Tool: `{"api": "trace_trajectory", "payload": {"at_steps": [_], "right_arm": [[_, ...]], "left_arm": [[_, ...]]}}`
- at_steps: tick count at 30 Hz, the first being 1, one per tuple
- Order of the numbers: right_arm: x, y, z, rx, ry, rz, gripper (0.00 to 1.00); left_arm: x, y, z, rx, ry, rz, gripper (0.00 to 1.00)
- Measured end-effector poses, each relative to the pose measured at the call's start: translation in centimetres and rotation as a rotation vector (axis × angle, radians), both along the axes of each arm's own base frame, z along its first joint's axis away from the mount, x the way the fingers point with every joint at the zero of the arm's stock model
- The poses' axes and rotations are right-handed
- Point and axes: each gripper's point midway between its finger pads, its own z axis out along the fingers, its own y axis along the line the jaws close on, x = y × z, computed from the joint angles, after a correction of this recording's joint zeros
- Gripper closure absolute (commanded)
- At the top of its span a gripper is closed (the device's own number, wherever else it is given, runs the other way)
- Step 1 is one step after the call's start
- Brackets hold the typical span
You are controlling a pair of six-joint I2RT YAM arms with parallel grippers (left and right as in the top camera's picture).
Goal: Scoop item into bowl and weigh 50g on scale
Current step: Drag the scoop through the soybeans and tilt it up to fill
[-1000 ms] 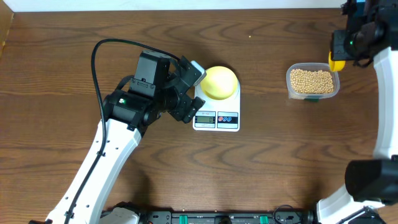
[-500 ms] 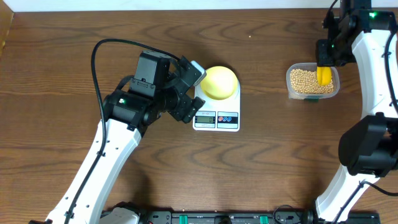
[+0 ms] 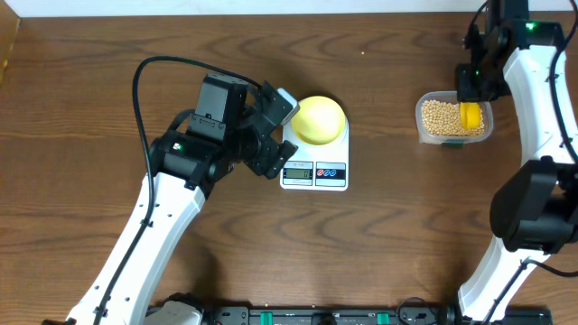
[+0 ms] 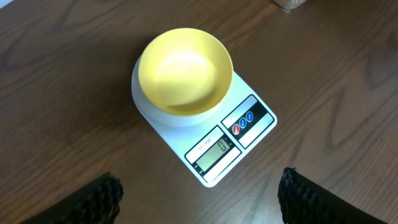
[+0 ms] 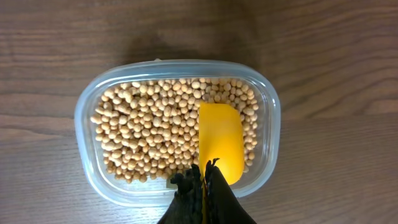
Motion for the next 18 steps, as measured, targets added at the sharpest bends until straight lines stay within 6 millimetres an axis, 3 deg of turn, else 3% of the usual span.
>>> {"api": "trace_trajectory", "payload": {"at_steps": [8,18], "right_arm": [[-0.5,0.8,-3.1,0.046,0.027,0.01,0.99],[0.0,2.7,-3.5,0.171,0.001,0.031,0.99]], "left_arm": [[0.0,0.0,0.0,0.0,0.0,0.0,0.18],[0.0,0.0,0.0,0.0,0.0,0.0,0.18]]}}
